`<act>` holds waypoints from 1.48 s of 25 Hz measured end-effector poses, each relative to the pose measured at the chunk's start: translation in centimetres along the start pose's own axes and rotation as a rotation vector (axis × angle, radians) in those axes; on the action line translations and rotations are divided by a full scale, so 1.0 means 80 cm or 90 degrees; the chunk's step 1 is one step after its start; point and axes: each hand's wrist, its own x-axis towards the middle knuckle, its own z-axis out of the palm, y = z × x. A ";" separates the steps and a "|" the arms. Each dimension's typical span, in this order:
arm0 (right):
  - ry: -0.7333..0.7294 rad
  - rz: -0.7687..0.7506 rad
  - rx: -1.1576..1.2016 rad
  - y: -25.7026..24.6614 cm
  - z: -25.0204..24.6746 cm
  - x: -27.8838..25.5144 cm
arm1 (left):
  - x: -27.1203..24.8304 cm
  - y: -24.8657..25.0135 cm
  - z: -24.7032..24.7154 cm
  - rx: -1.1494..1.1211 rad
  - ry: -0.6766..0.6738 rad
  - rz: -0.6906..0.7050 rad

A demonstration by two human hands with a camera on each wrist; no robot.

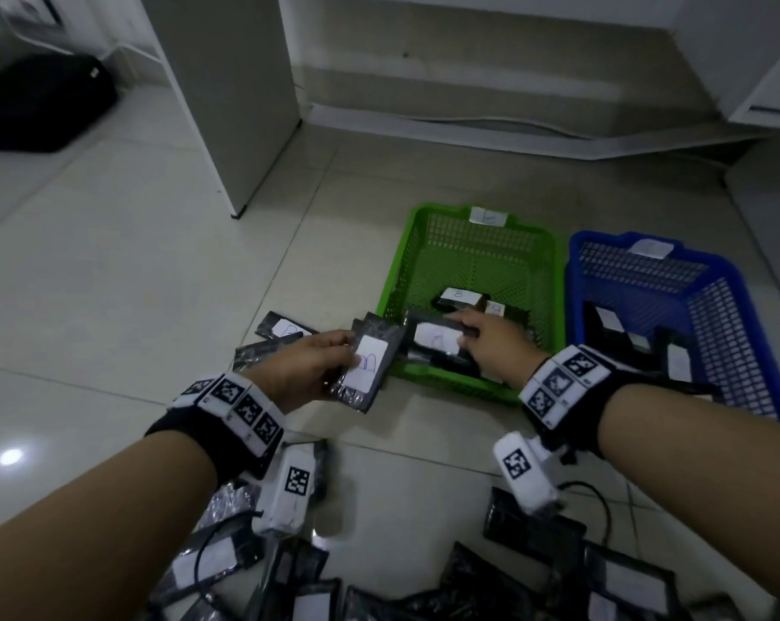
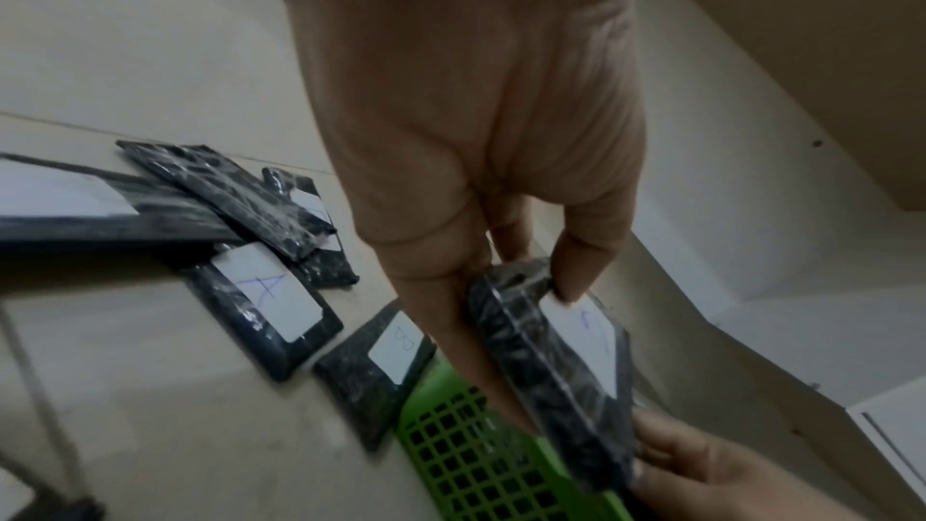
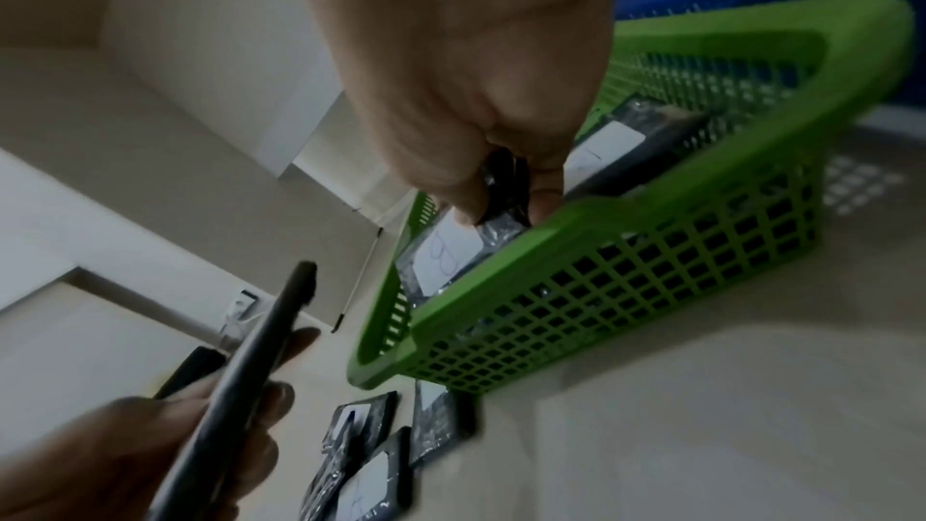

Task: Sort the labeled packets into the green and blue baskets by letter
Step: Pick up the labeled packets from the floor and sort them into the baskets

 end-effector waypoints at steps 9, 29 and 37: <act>0.063 0.031 0.006 0.021 0.013 0.009 | 0.033 0.015 0.060 0.012 0.149 0.103; 0.131 0.127 -0.022 -0.004 0.040 -0.024 | -0.052 -0.009 -0.046 0.702 0.249 -0.002; 0.129 -0.101 0.020 -0.066 0.086 -0.073 | -0.072 -0.117 -0.054 0.764 0.130 -0.053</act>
